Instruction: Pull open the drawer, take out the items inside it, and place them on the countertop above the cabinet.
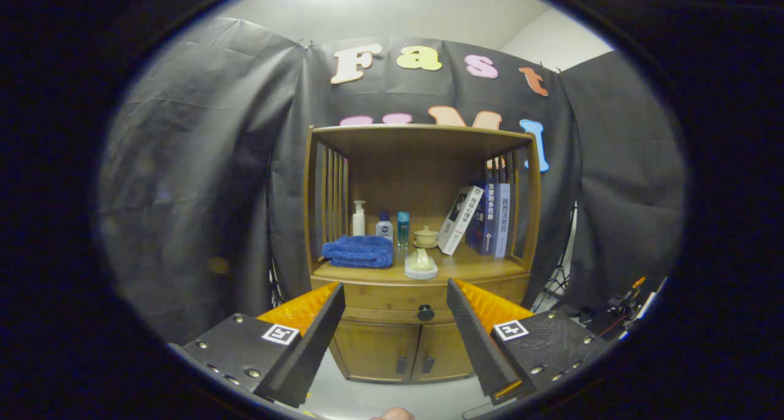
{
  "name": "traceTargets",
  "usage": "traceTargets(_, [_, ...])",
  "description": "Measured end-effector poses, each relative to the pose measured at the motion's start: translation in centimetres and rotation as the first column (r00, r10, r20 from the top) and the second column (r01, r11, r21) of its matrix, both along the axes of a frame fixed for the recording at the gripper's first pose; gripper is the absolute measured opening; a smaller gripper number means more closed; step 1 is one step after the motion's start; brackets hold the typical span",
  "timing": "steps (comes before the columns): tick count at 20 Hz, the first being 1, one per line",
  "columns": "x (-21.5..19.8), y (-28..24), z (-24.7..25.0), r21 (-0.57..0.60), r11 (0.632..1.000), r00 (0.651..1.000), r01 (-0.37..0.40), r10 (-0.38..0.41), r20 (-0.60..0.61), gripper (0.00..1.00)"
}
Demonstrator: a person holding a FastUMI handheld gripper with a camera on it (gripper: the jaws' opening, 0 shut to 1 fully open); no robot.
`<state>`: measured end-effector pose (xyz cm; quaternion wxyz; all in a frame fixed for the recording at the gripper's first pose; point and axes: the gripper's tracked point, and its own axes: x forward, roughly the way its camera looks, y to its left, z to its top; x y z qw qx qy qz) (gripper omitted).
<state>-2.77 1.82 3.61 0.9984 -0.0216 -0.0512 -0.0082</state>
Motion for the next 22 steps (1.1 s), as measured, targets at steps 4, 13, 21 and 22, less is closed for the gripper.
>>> traceTargets(4, [-0.4,0.1,0.6,0.013,1.000,0.998,-0.020,0.020,0.053,1.00])
traceTargets(13, [-0.6,-0.1,0.5,0.064,0.993,0.989,-0.098,0.089,0.121,1.00])
traceTargets(21, [-1.4,-1.9,1.3,-0.025,0.999,0.985,-0.024,0.028,0.169,1.00])
traceTargets(22, [-1.4,-1.7,1.2,-0.023,0.999,0.985,-0.029,0.032,0.169,1.00])
